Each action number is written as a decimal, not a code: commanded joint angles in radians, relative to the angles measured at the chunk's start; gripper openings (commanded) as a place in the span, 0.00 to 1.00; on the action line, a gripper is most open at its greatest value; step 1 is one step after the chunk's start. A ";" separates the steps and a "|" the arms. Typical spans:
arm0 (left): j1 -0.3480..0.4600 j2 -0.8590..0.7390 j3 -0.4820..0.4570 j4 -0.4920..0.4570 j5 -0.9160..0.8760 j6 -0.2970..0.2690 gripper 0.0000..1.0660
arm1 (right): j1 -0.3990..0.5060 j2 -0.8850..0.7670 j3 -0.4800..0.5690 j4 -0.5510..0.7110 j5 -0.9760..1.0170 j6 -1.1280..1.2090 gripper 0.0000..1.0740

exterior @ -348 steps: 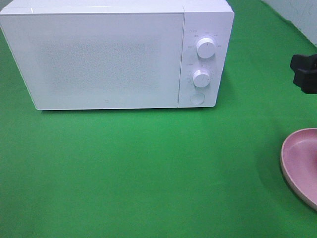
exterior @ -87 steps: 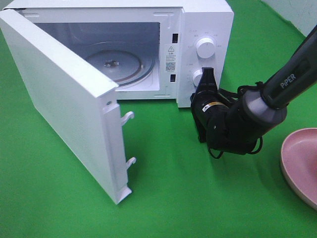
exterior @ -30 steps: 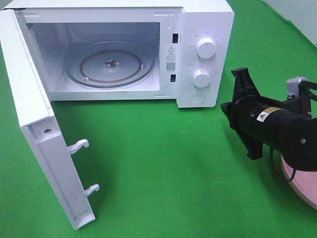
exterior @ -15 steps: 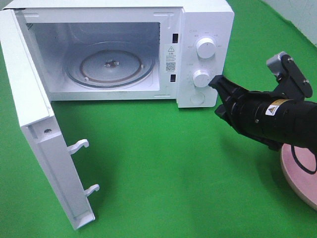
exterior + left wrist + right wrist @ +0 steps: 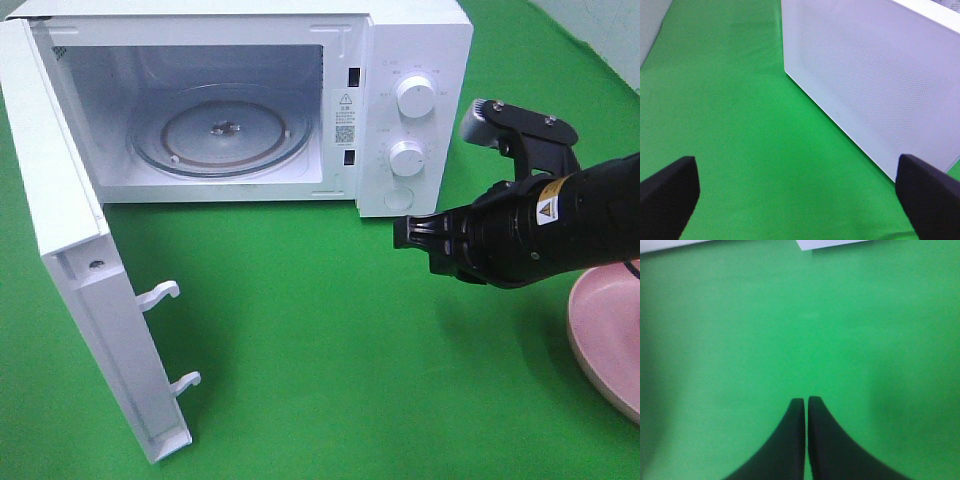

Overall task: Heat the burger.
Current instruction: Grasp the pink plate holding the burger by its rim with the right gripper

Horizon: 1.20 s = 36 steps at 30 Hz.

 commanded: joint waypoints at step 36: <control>0.000 -0.016 0.003 -0.001 -0.012 -0.003 0.94 | -0.009 -0.009 -0.183 0.009 0.559 -1.108 0.09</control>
